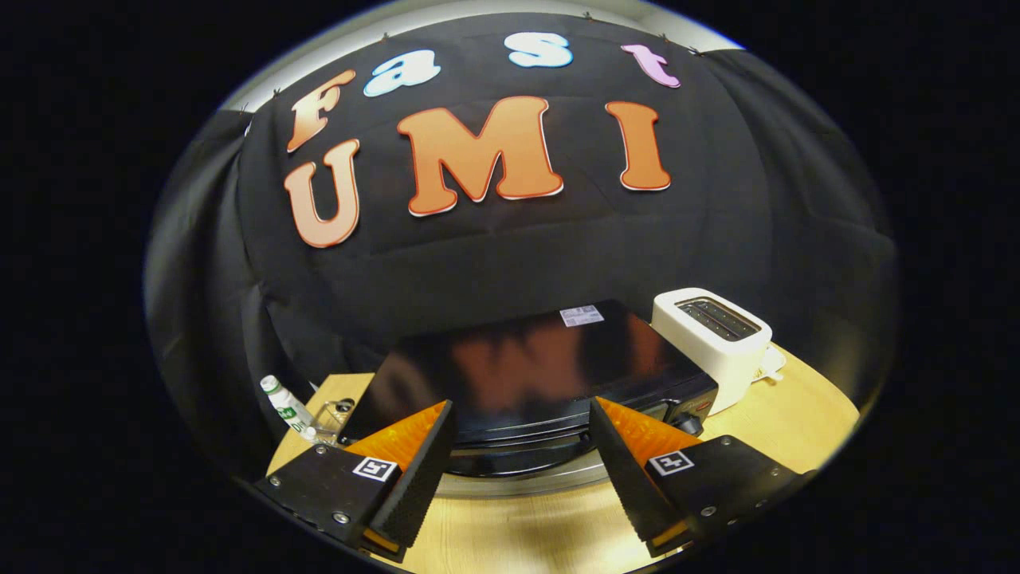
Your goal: Open the toaster oven, put the food inside, and close the toaster oven door.
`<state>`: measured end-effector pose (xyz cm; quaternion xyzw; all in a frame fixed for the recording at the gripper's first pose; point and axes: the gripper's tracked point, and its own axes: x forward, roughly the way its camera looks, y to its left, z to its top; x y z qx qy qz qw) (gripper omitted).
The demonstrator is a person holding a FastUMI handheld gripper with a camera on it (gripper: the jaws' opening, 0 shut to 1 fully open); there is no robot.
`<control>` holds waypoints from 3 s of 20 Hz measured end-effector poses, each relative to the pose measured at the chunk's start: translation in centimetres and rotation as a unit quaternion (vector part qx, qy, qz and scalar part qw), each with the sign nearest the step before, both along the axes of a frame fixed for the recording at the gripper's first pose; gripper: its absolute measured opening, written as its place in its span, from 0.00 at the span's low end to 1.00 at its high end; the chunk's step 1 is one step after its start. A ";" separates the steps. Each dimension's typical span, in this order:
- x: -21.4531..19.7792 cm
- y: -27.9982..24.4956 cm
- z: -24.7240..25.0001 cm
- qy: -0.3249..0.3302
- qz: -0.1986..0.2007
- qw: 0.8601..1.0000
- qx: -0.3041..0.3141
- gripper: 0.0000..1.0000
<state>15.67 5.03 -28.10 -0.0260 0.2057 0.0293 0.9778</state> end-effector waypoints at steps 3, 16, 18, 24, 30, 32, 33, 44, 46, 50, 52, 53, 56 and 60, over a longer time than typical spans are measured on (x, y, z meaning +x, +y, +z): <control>-0.4 0.3 -1.3 0.012 0.026 0.998 -0.063 1.00; -12.4 -2.4 -6.4 0.088 0.030 0.993 -0.073 0.99; -14.8 -2.9 -9.3 0.112 0.022 0.991 -0.072 0.97; -18.1 -4.7 -15.7 0.152 -0.016 0.987 -0.047 0.98; -18.1 -4.7 -17.1 0.169 0.020 0.984 -0.059 0.98; -18.3 -4.0 -15.7 0.177 0.037 0.983 -0.025 0.98; -18.0 -3.8 -14.1 0.173 0.044 0.984 -0.006 0.98; -13.4 -18.9 -1.5 0.228 0.106 0.967 0.035 0.99; -13.7 -22.1 -1.8 0.277 0.112 0.953 0.050 0.99; -14.7 -25.9 -4.2 0.386 0.117 0.909 0.105 0.99; -15.1 -26.7 -6.3 0.425 0.113 0.889 0.127 0.99; -15.3 -26.7 -7.2 0.442 0.111 0.879 0.143 0.99; -16.8 -26.2 -9.5 0.476 0.128 0.857 0.150 0.96; -17.8 -25.1 -10.9 0.511 0.147 0.832 0.158 0.72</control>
